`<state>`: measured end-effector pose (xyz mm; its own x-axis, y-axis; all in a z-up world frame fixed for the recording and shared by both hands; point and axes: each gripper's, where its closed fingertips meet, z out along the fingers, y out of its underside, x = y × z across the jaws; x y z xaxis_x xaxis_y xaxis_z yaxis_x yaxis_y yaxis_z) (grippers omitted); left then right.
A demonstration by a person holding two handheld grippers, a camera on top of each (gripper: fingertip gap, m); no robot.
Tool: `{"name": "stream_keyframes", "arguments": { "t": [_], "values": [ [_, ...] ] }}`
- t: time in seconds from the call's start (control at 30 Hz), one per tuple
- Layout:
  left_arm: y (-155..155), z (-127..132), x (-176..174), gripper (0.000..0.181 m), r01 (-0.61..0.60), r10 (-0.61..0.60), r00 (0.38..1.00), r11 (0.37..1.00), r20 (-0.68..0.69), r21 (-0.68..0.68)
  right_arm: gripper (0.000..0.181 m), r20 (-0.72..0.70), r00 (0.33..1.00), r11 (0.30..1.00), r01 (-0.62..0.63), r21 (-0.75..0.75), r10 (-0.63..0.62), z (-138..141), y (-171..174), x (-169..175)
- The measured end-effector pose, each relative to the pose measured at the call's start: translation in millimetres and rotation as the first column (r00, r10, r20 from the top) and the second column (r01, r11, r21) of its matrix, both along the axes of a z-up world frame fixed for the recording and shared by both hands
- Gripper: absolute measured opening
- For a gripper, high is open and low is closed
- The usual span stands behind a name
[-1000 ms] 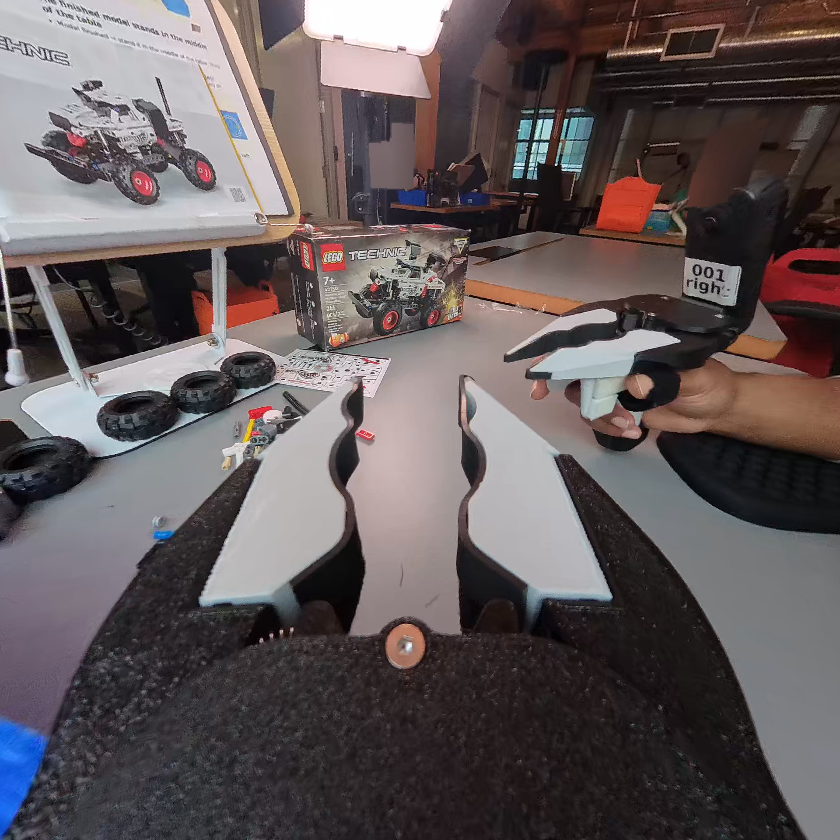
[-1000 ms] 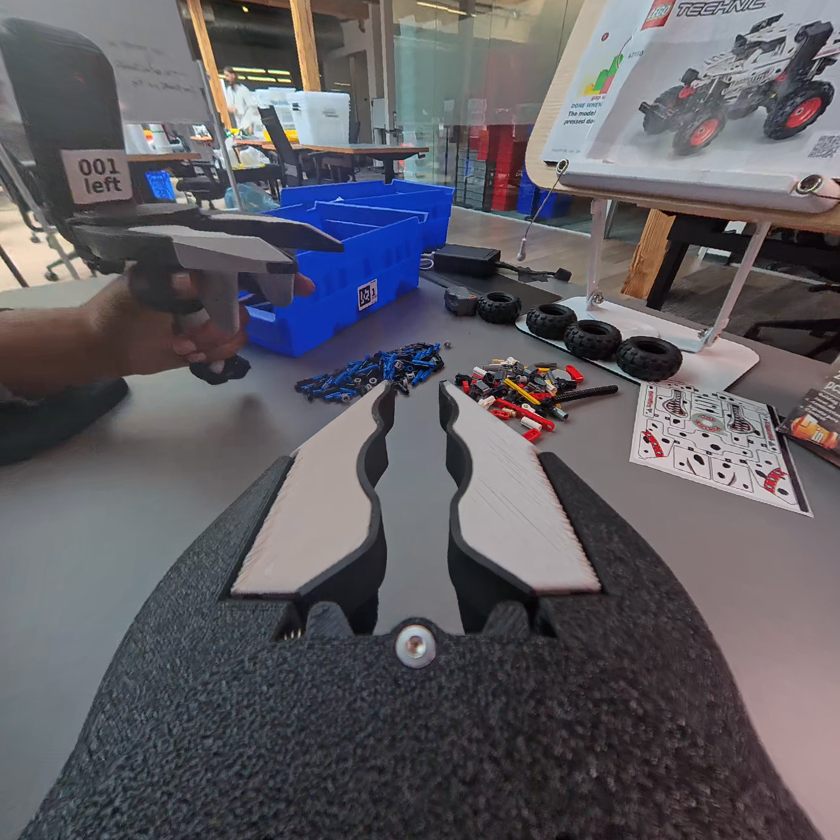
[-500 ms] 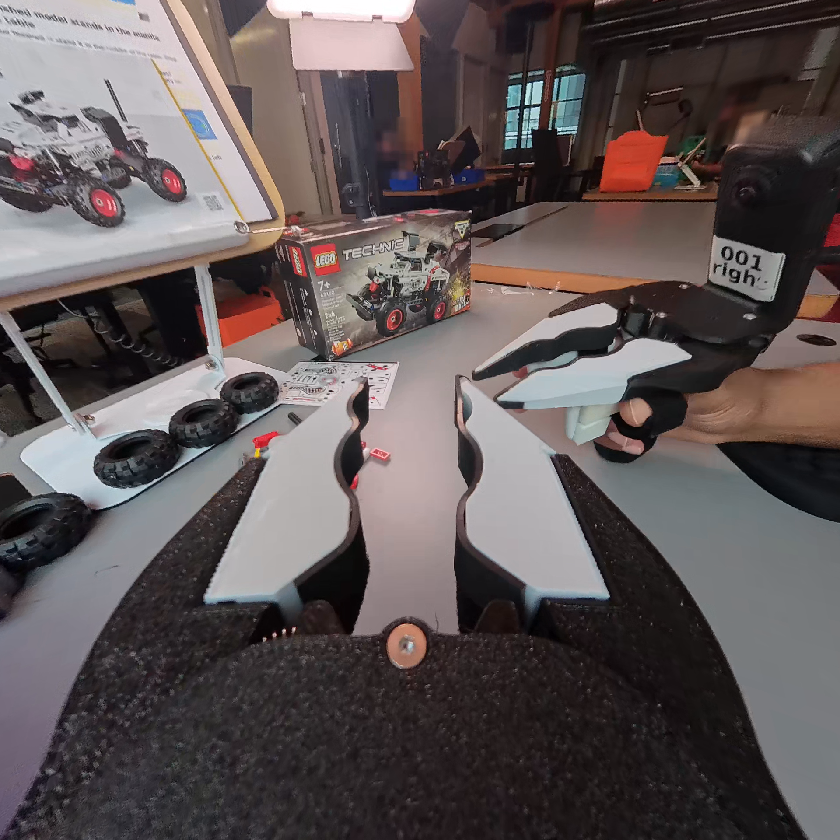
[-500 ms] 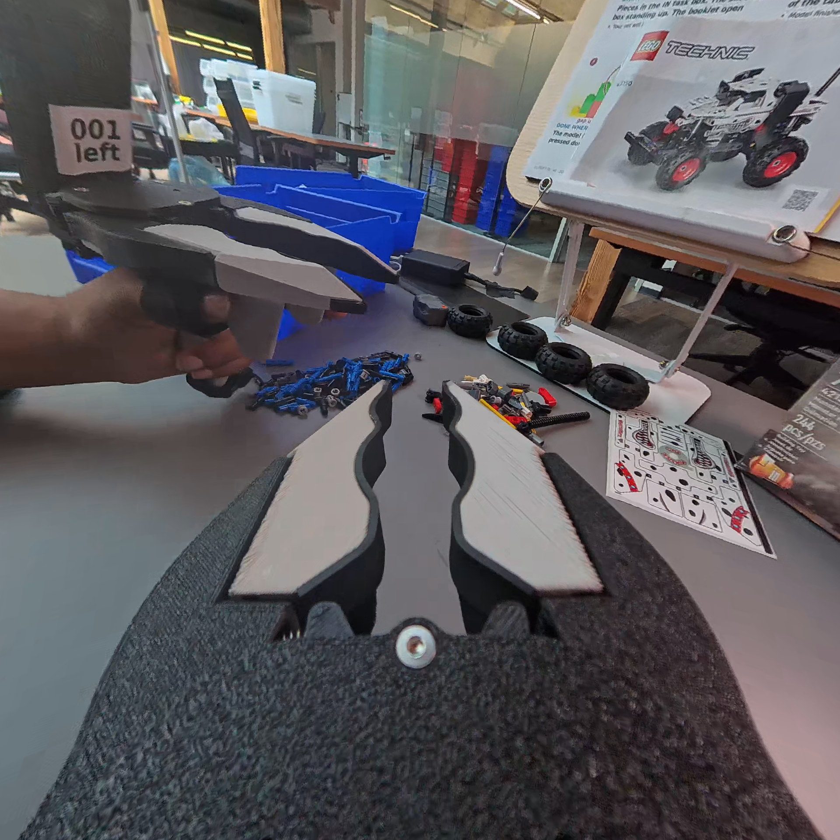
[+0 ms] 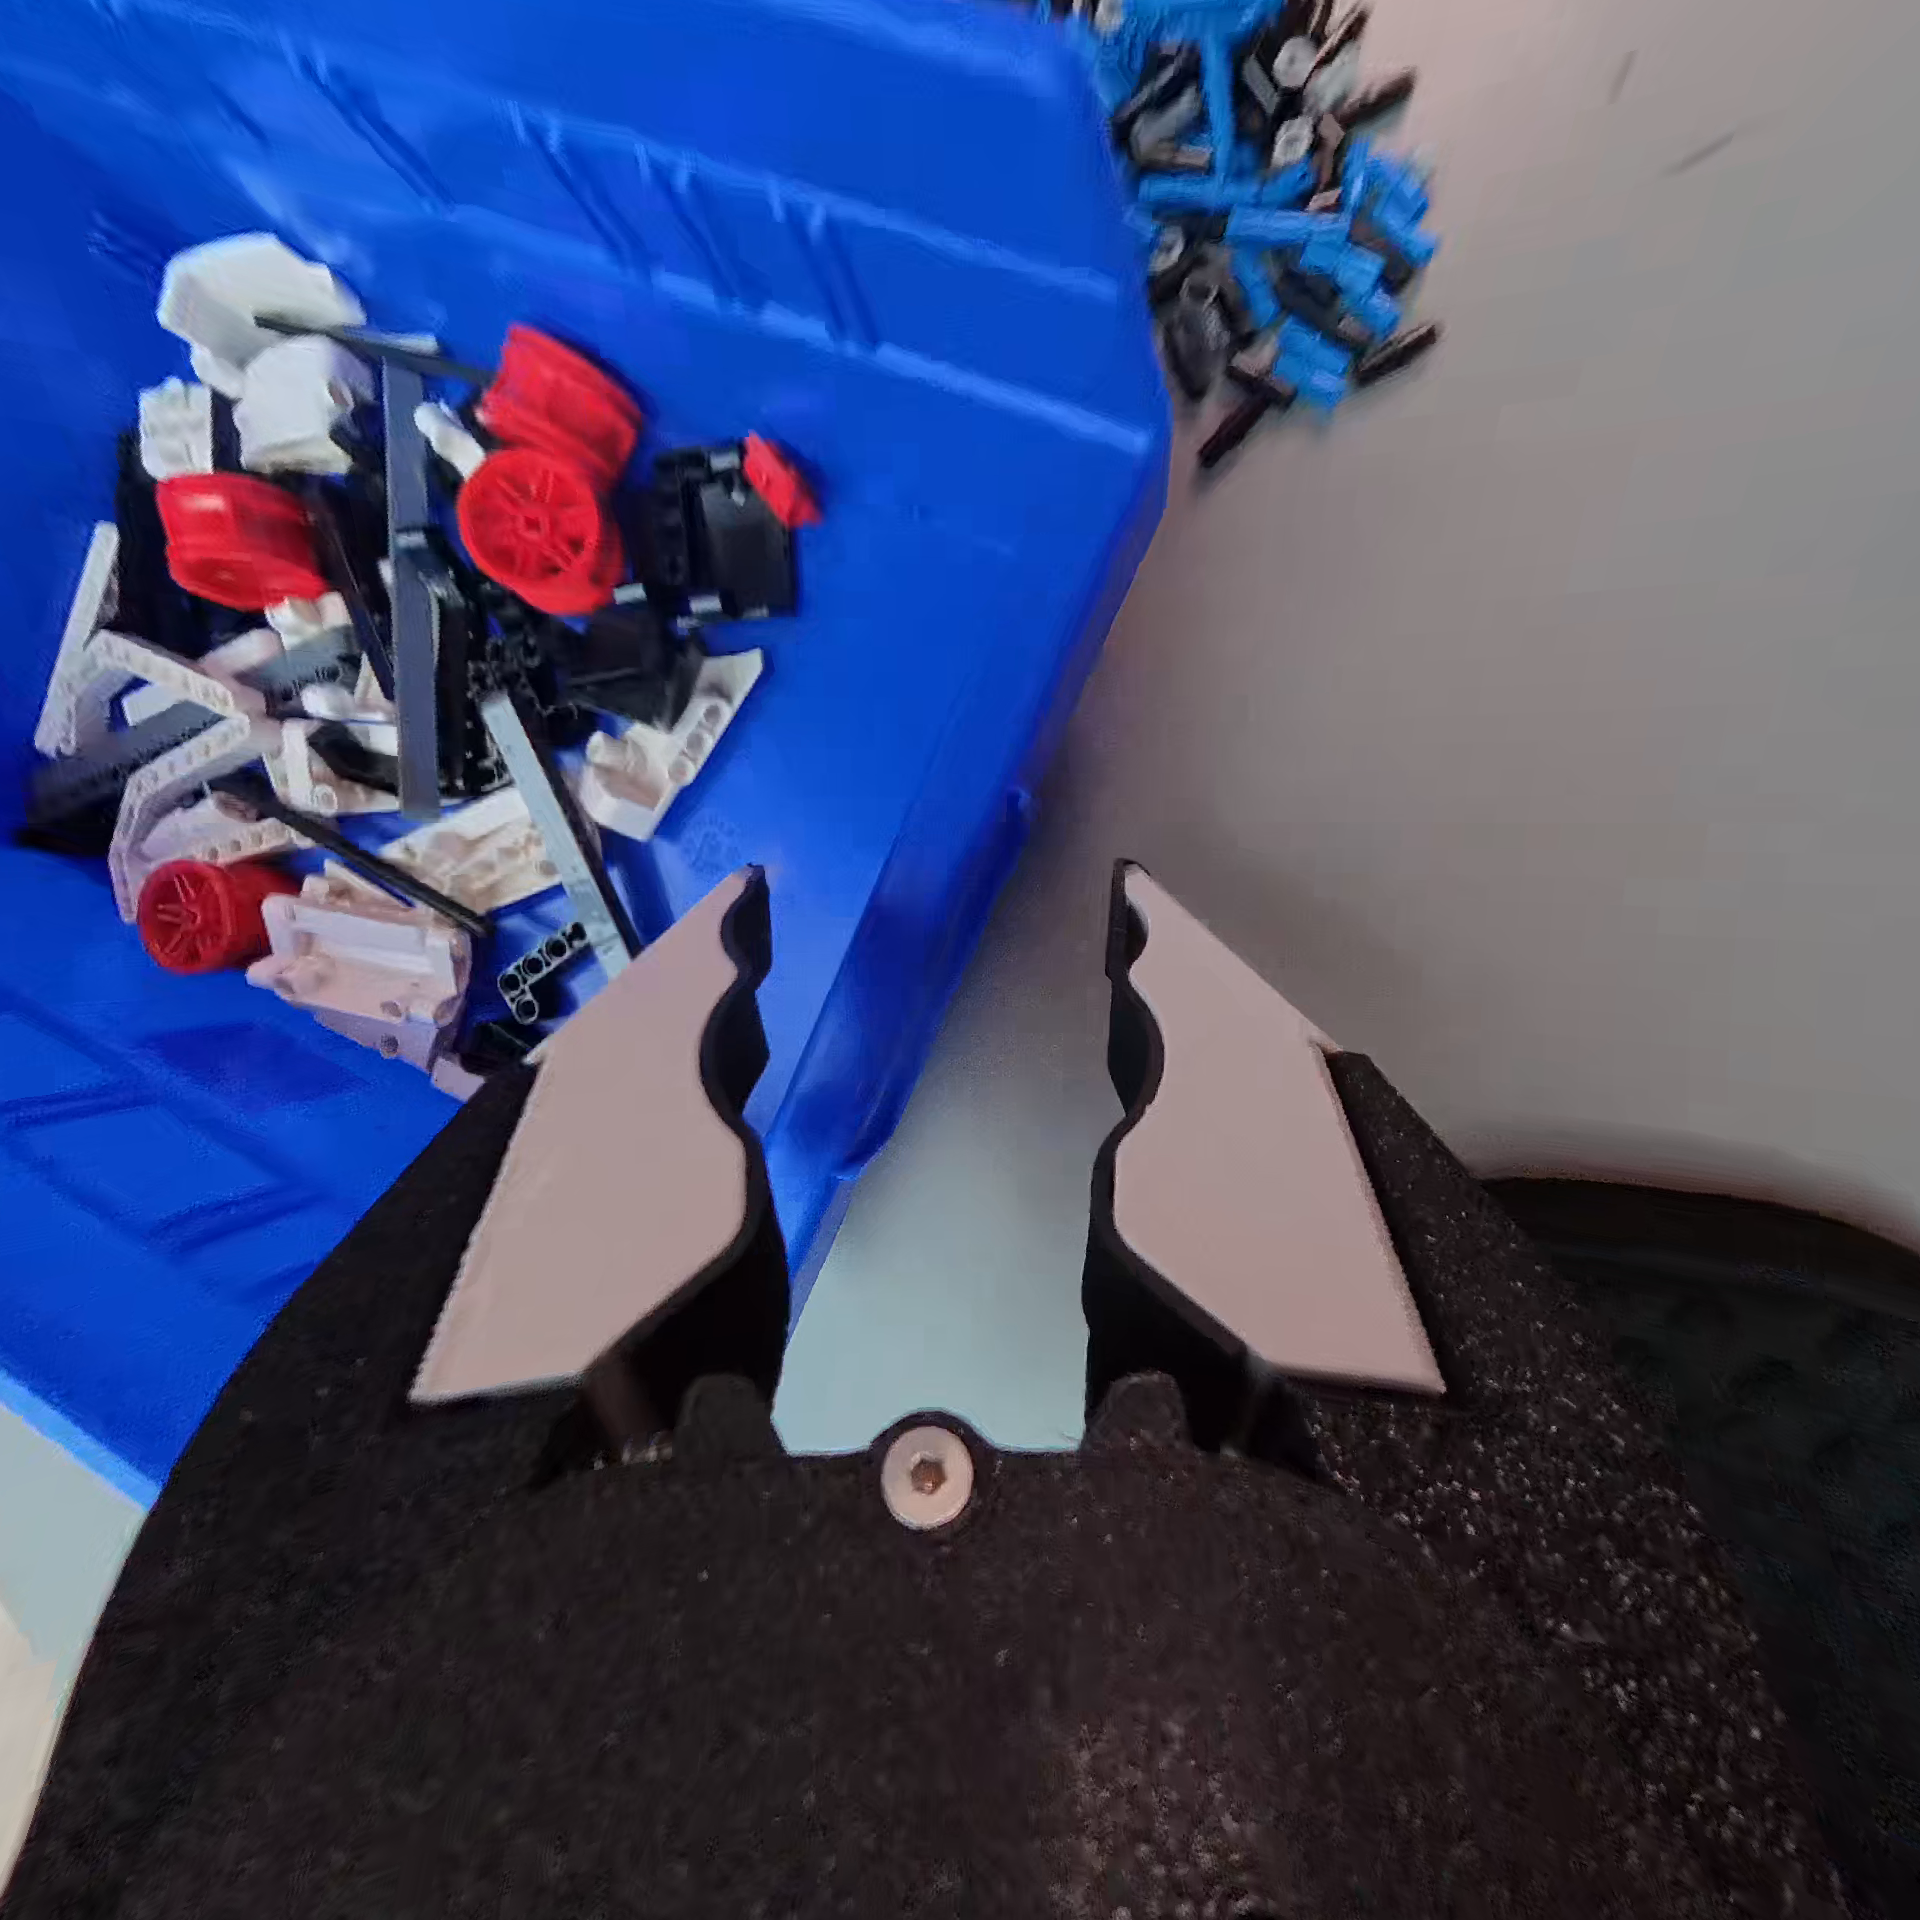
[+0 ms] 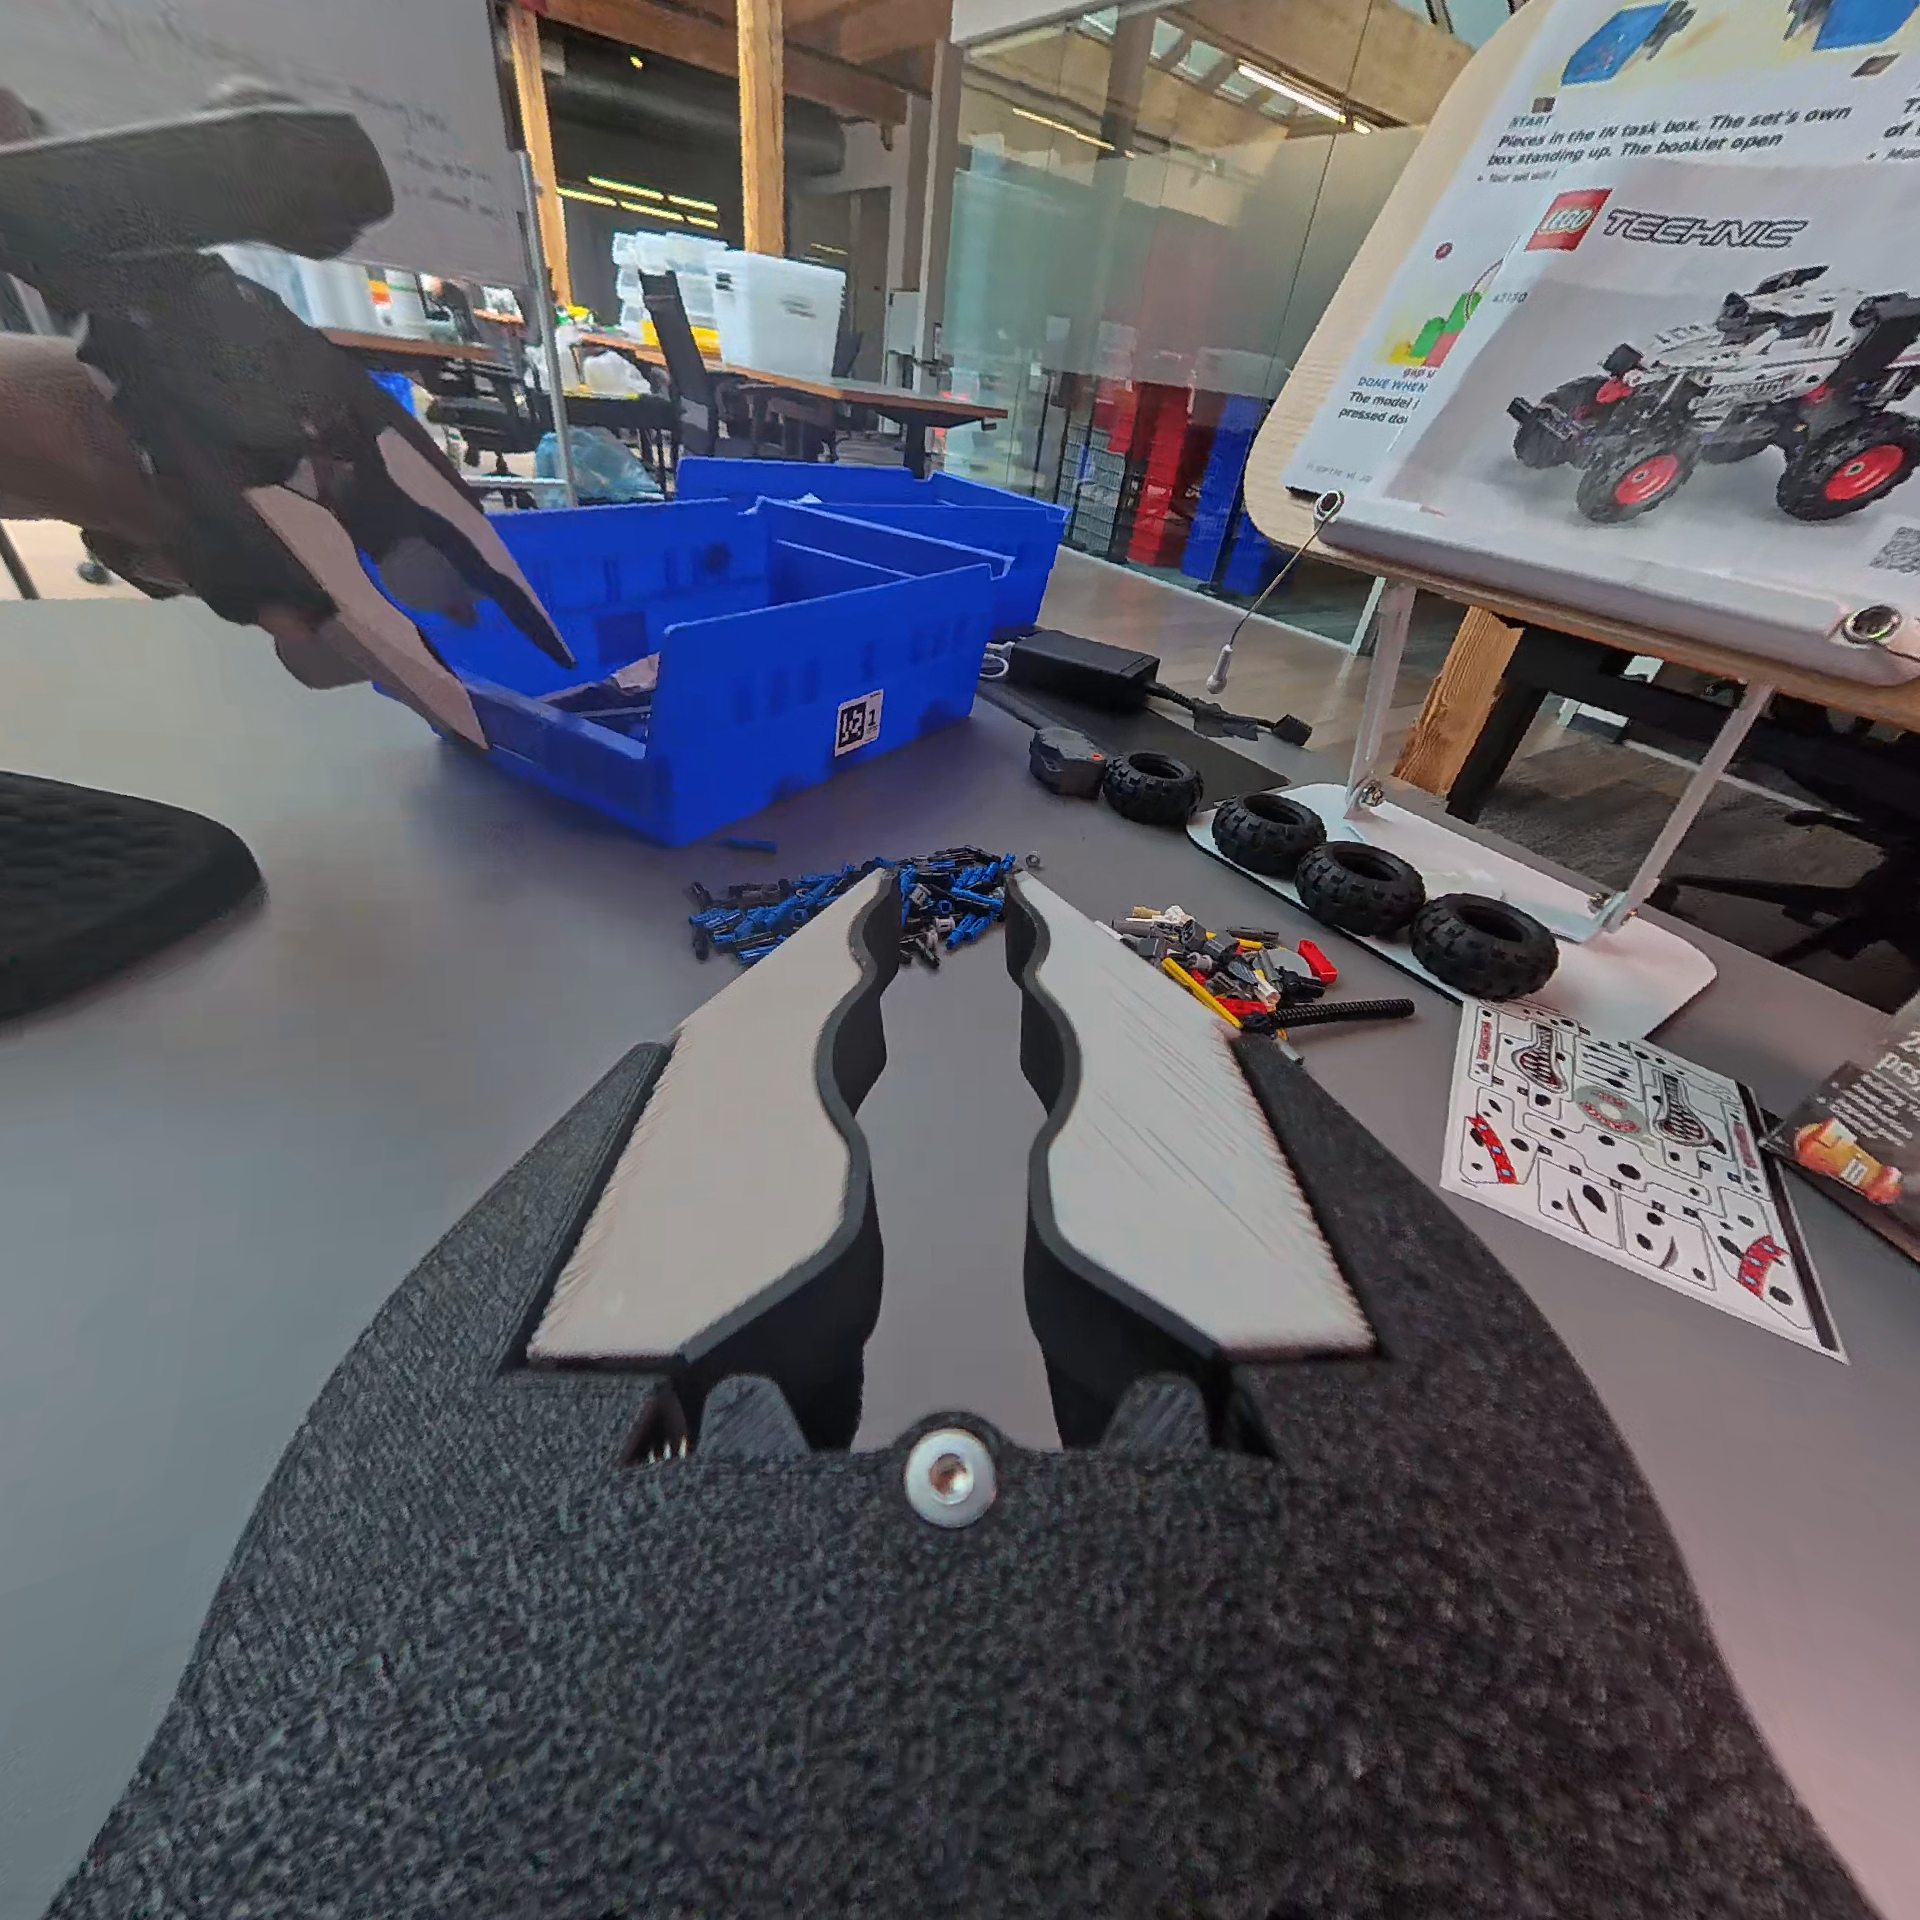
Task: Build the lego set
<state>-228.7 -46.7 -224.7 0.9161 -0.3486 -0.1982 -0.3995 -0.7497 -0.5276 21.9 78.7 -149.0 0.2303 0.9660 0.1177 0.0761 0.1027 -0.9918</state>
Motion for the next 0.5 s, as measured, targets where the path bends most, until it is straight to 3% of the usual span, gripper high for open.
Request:
{"name": "stream_keyframes", "arguments": {
  "t": [0.03, 0.07, 0.33, 0.5],
  "values": [
    [-2.8, -13.8, -9.4, 0.052, -0.023, 0.021, 0.998, 0.999, -0.052, -0.039, 0.019, 0.009, 1.000, 1.000, -0.002, -0.002, 0.002, -2.6, -1.0, -0.6],
    [-4.5, -22.1, -16.7, 0.037, -0.038, 0.032, 0.994, 0.998, -0.107, -0.058, 0.019, 0.021, 1.000, 1.000, -0.001, 0.000, 0.001, -5.5, -2.2, -0.3],
    [-3.5, -23.9, -4.5, 0.034, -0.167, 0.150, 0.954, 0.985, -0.259, -0.043, 0.018, 0.045, 0.999, 0.999, 0.009, -0.031, -0.008, -12.2, 0.7, -0.1],
    [13.2, -24.5, 25.6, 0.029, -0.129, 0.084, 0.941, 0.985, -0.327, -0.117, 0.019, 0.061, 0.998, 0.996, 0.002, -0.085, 0.003, -21.3, 2.2, -3.8]
  ]
}}
